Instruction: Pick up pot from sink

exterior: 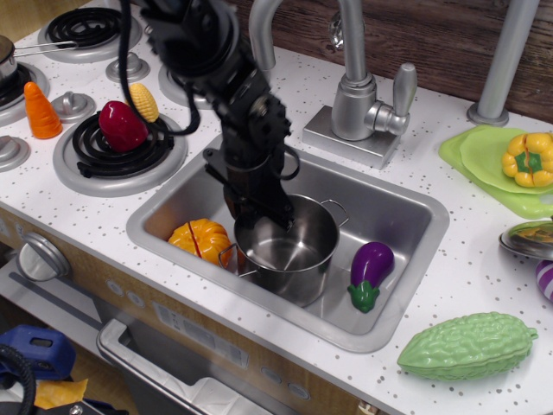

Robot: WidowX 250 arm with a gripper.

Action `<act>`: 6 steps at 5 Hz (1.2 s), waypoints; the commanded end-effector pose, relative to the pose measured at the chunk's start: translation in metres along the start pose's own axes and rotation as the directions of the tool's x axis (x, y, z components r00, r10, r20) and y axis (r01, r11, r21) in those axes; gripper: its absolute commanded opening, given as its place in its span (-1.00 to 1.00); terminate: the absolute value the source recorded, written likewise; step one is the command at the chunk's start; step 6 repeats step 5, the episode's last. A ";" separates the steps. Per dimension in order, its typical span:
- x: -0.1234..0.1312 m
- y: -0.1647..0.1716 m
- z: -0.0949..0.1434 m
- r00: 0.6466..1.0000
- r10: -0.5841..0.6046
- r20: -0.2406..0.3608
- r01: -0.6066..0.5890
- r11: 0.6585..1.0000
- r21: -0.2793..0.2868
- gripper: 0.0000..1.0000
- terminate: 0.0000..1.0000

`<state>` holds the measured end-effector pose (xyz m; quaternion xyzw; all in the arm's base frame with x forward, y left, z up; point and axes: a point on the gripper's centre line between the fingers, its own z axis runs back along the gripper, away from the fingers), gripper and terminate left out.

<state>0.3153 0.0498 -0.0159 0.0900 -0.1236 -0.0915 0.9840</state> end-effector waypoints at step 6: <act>0.054 0.009 0.095 0.954 -0.257 -0.156 0.267 0.963 0.048 -1.00 1.00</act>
